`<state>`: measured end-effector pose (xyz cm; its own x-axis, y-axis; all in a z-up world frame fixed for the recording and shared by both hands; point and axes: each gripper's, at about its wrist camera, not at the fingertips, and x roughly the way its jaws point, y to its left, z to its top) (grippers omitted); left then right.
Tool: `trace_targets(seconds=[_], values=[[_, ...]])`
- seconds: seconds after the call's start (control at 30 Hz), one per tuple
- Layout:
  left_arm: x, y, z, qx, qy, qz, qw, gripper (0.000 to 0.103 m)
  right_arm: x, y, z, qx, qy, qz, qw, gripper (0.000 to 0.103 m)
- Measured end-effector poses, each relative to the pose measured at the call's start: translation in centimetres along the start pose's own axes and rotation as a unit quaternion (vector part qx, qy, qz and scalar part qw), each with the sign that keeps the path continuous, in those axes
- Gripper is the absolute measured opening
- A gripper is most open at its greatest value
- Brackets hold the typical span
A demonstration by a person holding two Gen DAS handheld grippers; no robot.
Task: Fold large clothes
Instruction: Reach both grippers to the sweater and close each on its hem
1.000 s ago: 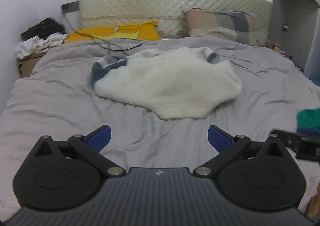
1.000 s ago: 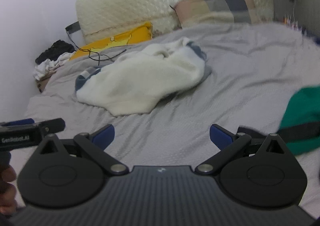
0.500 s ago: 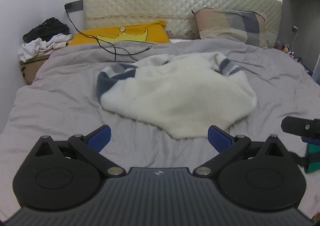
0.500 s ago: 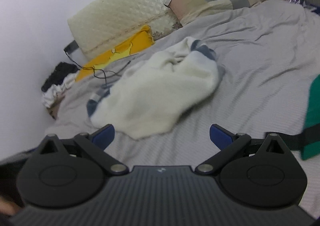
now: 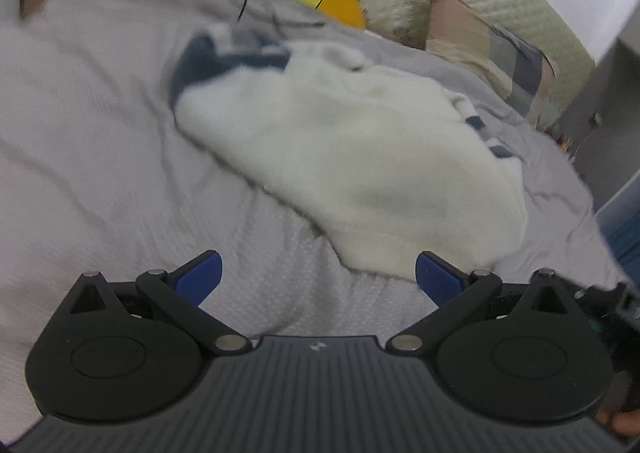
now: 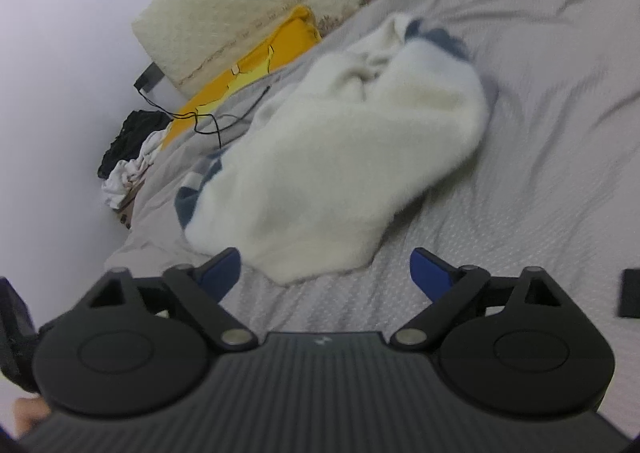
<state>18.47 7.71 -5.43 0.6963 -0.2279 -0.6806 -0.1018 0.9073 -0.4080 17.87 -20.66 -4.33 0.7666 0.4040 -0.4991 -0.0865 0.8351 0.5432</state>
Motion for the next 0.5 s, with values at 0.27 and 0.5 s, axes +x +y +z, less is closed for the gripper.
trace_targets(seconds=[0.27, 0.5], values=[[6.4, 3.0, 0.7, -0.055, 0.021, -0.117, 0.9913, 0.103, 5.2, -3.9, 0.3, 0.093, -0.011, 0.056, 0.994, 0.073], [12.3, 3.3, 1.6, -0.074, 0.047, -0.2, 0.976, 0.062, 8.1, -5.3, 1.5, 0.09, -0.018, 0.069, 0.993, 0.05]])
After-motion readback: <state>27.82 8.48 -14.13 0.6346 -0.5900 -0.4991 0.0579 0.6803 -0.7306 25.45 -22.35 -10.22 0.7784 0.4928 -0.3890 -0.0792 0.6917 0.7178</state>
